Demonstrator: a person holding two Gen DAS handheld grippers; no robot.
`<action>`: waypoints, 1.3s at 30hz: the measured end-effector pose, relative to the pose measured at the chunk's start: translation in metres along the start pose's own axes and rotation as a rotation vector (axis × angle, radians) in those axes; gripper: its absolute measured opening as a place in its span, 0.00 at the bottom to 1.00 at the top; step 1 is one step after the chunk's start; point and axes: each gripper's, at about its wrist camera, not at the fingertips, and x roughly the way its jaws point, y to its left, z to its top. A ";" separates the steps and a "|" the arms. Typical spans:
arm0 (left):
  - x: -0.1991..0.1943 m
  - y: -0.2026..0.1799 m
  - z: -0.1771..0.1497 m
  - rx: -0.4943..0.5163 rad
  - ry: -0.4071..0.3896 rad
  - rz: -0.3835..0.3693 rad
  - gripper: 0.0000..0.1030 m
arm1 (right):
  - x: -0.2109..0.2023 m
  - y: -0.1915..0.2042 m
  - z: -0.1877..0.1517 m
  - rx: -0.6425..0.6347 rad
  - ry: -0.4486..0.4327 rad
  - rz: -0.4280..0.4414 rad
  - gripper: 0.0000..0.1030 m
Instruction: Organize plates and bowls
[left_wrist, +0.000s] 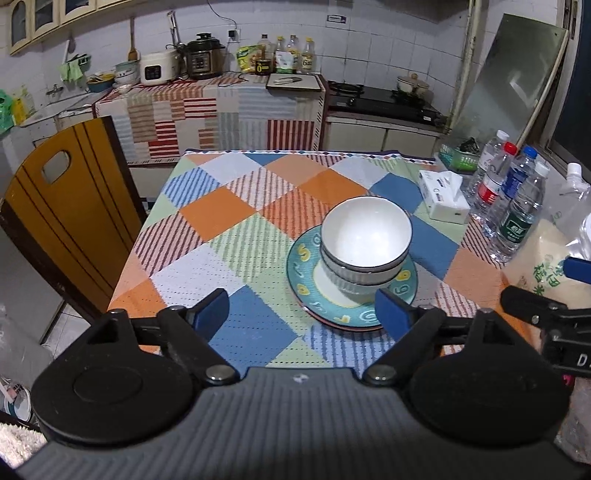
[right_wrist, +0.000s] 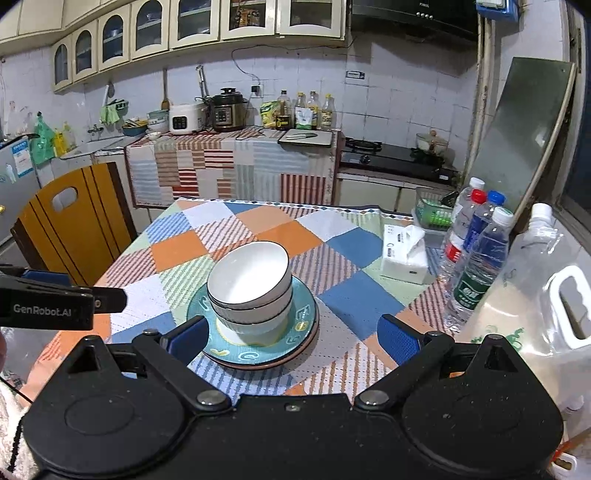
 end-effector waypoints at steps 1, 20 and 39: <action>0.000 0.002 -0.003 0.000 -0.007 0.005 0.88 | 0.000 0.001 -0.001 0.002 0.001 -0.012 0.97; 0.009 0.011 -0.032 -0.032 0.023 0.048 0.92 | 0.003 0.019 -0.027 0.051 0.025 -0.074 0.97; 0.008 0.007 -0.036 -0.008 0.009 0.100 0.92 | 0.011 0.018 -0.041 0.088 0.059 -0.079 0.96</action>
